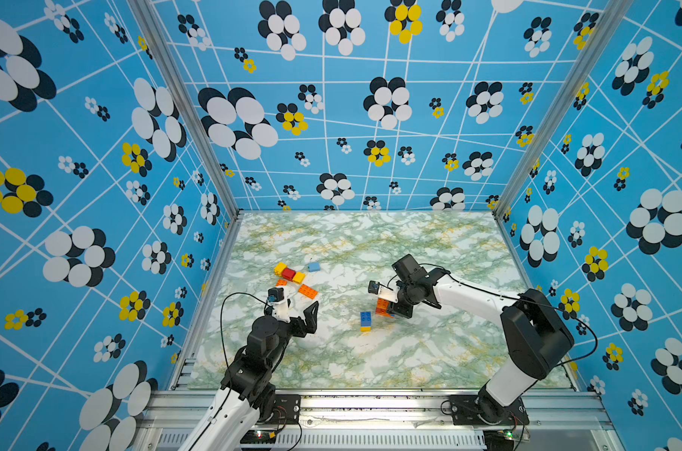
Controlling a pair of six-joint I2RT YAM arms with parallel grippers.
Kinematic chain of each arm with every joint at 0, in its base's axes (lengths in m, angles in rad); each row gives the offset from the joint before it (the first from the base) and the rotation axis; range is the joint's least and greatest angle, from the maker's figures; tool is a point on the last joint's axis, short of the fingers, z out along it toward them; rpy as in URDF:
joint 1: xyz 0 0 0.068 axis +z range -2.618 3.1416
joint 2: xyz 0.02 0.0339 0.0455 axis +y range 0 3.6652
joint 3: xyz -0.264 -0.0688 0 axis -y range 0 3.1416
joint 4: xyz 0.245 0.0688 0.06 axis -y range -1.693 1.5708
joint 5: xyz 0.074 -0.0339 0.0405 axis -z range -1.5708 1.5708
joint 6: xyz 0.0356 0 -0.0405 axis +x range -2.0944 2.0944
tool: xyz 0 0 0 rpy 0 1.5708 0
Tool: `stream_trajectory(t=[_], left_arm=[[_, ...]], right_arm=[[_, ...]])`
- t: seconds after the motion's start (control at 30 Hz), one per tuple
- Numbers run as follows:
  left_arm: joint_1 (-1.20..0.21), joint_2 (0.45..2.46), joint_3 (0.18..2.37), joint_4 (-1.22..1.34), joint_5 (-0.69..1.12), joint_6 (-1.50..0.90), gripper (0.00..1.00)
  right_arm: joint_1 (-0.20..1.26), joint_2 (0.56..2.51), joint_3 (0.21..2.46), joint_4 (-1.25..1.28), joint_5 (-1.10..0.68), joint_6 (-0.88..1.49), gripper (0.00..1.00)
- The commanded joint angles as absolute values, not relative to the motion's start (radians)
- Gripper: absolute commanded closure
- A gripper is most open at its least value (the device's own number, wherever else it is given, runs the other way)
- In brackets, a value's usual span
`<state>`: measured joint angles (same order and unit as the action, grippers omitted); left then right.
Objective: Assemble the letter p with lego
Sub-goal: Pick up the lego brick from the center of the board, then assemble the lego brick with the lego brick.
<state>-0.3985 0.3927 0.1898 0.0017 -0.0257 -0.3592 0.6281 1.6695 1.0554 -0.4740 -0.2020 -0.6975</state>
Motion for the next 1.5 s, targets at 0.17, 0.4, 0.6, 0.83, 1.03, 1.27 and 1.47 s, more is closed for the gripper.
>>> stream_trajectory(t=[0.17, 0.4, 0.6, 0.83, 1.03, 1.27, 1.47], left_arm=[[-0.389, 0.501, 0.212, 0.060, 0.086, -0.351, 0.01], [-0.391, 0.652, 0.301, 0.082, 0.308, -0.376, 0.01], [-0.395, 0.655, 0.300, 0.114, 0.396, -0.445, 0.01], [-0.397, 0.664, 0.260, 0.203, 0.470, -0.527, 0.07], [-0.401, 0.701, 0.252, 0.245, 0.508, -0.548, 0.15], [-0.406, 0.738, 0.249, 0.277, 0.532, -0.555, 0.19], [-0.415, 0.757, 0.243, 0.290, 0.536, -0.551, 0.22]], right_arm=[[0.633, 1.537, 1.214, -0.752, -0.329, -0.729, 0.76], [0.680, 1.511, 1.280, -0.873, -0.344, -0.751, 0.76], [0.732, 1.543, 1.327, -0.915, -0.338, -0.766, 0.77], [0.760, 1.575, 1.344, -0.883, -0.318, -0.782, 0.77], [0.773, 1.608, 1.353, -0.858, -0.292, -0.793, 0.77], [0.774, 1.630, 1.363, -0.851, -0.278, -0.799, 0.77], [0.778, 1.647, 1.369, -0.844, -0.278, -0.804, 0.77]])
